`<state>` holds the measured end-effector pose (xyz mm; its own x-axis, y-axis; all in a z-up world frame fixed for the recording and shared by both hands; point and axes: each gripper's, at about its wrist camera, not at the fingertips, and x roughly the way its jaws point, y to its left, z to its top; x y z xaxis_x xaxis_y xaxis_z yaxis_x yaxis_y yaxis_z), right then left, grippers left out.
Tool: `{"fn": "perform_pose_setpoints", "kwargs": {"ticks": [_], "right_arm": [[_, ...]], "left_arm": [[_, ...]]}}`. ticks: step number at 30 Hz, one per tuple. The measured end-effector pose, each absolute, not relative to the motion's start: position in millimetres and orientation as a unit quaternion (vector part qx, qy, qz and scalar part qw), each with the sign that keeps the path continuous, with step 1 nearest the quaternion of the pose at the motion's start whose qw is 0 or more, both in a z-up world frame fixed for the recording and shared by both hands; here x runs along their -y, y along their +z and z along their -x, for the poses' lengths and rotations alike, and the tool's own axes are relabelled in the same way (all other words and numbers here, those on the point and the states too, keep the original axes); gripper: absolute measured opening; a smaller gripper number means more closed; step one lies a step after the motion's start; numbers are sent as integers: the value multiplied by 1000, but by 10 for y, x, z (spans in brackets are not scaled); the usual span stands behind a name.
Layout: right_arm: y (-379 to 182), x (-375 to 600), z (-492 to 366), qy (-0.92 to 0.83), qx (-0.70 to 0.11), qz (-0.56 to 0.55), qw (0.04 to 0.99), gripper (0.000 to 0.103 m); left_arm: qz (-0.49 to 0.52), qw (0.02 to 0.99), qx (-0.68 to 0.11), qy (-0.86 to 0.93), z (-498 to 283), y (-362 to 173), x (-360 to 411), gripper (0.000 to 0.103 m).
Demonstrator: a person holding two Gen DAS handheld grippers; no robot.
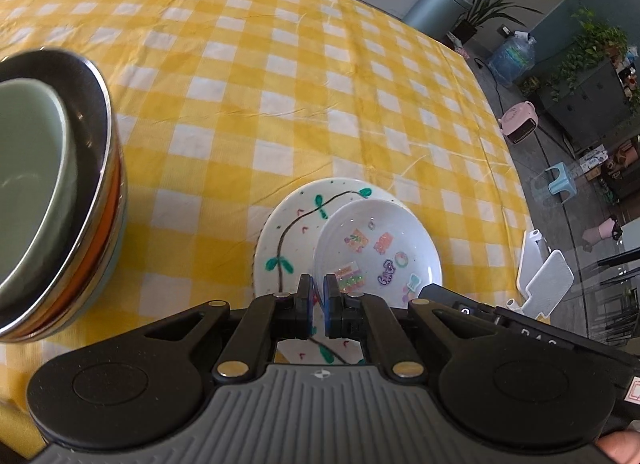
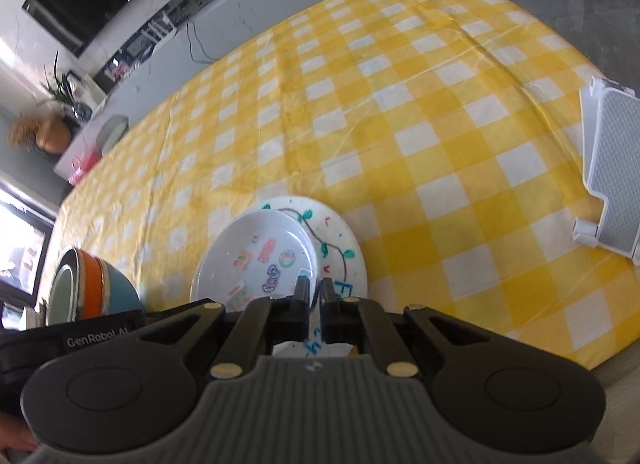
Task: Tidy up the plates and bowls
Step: 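Lift the sticker plate and carry it over the Fruity plate, then lower the sticker plate onto the Fruity plate and open both tools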
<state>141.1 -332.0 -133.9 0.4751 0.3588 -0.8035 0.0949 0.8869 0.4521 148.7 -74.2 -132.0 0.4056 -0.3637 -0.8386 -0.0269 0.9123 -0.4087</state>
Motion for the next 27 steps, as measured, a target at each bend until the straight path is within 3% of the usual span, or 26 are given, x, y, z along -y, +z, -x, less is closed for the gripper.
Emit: {"fn": "perform_pose_setpoints", "kwargs": {"ticks": [23, 27], "right_arm": [[-1418, 3279, -1456, 80, -529, -214, 817, 6], [-1404, 3293, -1444, 80, -524, -218, 819, 10]], "left_arm": [[165, 818, -543, -90, -1470, -1343, 790, 7], [163, 825, -535, -86, -1458, -1297, 783, 20]]}}
